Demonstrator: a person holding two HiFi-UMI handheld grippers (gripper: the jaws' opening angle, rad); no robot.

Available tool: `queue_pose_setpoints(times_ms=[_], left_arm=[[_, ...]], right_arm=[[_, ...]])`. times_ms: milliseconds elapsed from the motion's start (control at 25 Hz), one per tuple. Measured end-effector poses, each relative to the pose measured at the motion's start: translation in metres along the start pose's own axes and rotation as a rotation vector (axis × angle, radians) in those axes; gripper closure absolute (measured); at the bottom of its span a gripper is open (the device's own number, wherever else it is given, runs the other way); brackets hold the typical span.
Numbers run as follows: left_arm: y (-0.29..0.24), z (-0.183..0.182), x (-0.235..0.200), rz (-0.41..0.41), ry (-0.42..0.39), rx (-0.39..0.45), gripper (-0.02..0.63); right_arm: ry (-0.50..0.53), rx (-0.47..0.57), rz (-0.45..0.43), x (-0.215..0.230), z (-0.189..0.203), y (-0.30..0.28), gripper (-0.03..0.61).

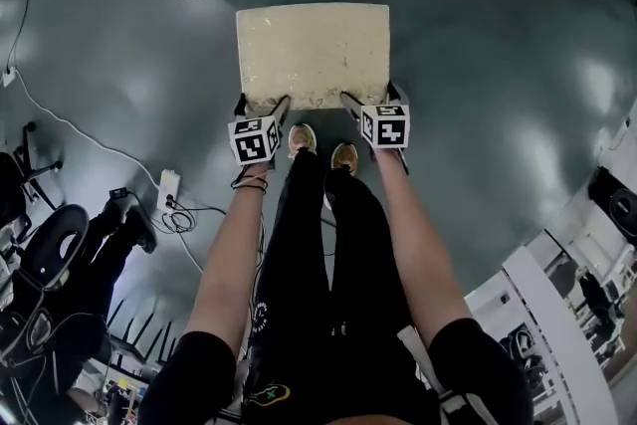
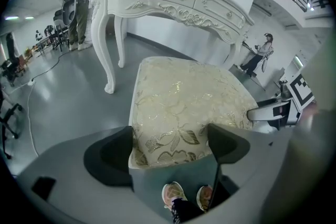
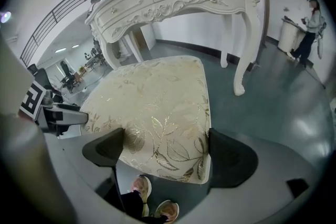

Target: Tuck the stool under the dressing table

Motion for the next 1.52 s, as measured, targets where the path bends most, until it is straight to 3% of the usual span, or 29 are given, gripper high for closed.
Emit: queue_pose_setpoints(times_ms=[280, 800, 1240, 1520], left_arm=[[-0.031, -0.053, -0.007, -0.014, 0.000, -0.015, 0.143], [-0.064, -0.108, 0.003, -0.057, 0.046, -0.039, 0.146], [-0.094, -0.162, -0.002, -0.034, 0.050, 0.012, 0.146], [-0.111, -0.195, -0.005, -0.022, 0.037, -0.013, 0.147]], right_arm=[[-0.012, -0.009, 0.017, 0.016, -0.048, -0.027, 0.054], [0.023, -0.035, -0.006, 0.051, -0.107, -0.054, 0.056], [0.028, 0.019, 0.016, 0.074, -0.162, -0.081, 0.057], [0.007, 0.004, 0.033, 0.081, -0.190, -0.093, 0.060]])
Point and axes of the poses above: the fingertips, and each gripper's own axes: y backward along the fingers, x to its right, z out of its underside, the point moved 5 cm from there along y, backward along the fingers, and after that the axes turned 8 degrees about y, right-handed, at the moved point
